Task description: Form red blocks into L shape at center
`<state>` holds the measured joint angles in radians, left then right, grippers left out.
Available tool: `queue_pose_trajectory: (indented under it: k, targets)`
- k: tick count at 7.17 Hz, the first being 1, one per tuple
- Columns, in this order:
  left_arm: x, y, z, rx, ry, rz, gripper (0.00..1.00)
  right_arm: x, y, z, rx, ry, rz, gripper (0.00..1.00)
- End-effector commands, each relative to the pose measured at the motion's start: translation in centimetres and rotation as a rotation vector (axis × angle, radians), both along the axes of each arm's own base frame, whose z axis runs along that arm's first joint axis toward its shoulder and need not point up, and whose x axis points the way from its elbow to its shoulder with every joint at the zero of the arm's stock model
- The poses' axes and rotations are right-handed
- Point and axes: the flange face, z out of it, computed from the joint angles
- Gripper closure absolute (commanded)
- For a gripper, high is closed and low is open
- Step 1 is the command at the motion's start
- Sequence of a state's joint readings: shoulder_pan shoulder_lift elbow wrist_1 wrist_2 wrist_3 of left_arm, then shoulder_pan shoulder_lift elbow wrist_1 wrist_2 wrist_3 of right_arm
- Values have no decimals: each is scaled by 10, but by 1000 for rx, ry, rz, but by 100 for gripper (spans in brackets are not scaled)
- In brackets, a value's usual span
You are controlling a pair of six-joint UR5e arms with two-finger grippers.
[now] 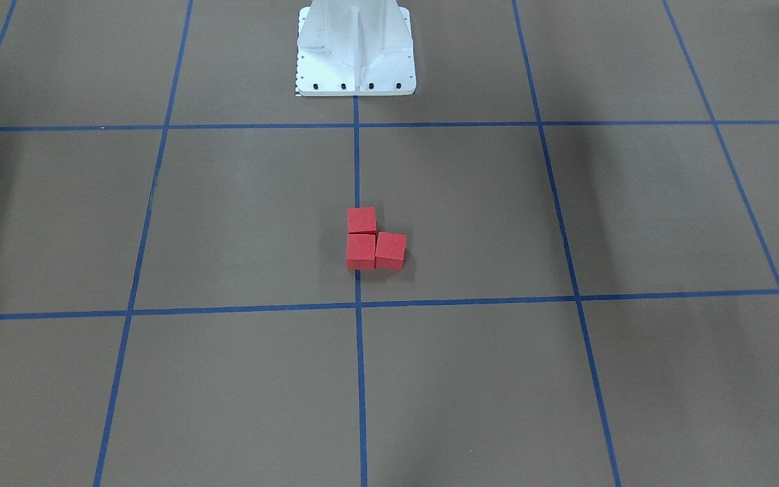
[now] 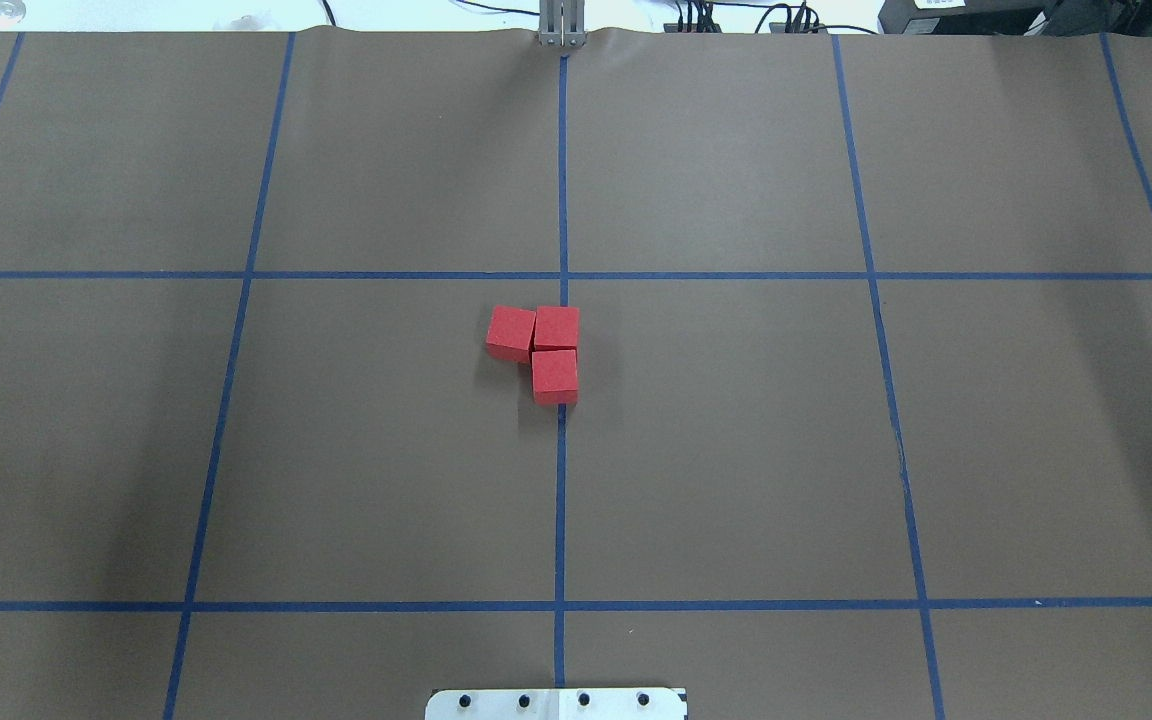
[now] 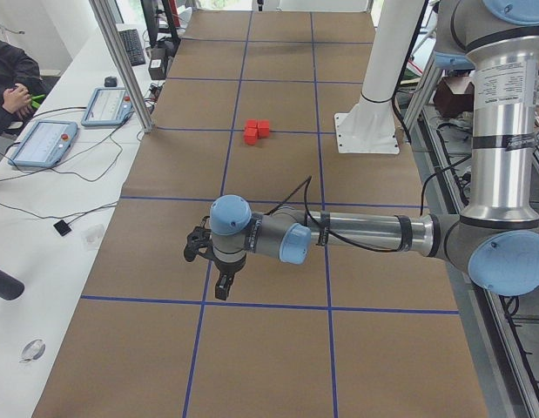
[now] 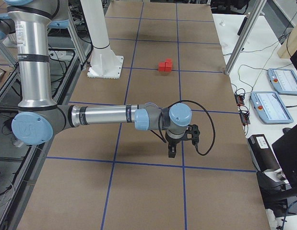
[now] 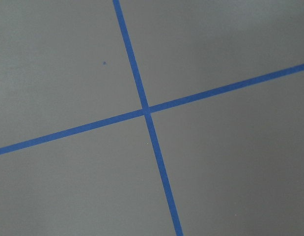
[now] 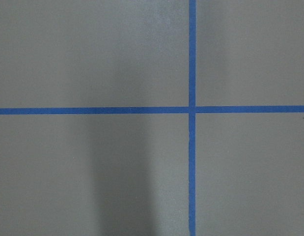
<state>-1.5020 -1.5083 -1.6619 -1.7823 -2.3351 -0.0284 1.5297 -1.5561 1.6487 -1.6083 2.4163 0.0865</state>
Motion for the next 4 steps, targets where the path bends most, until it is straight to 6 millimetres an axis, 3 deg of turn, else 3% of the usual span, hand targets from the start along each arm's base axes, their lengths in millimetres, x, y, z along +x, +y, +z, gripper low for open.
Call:
queue_pose_trajectory:
  k: [1,4]
  targets:
    - [-3,-2,-2,-13,-8,-26,0,2,0,-8,14,7,8,1]
    - [-9,-2,5,-12,-81,-46,0,4,-1,-7,14,22,12,1]
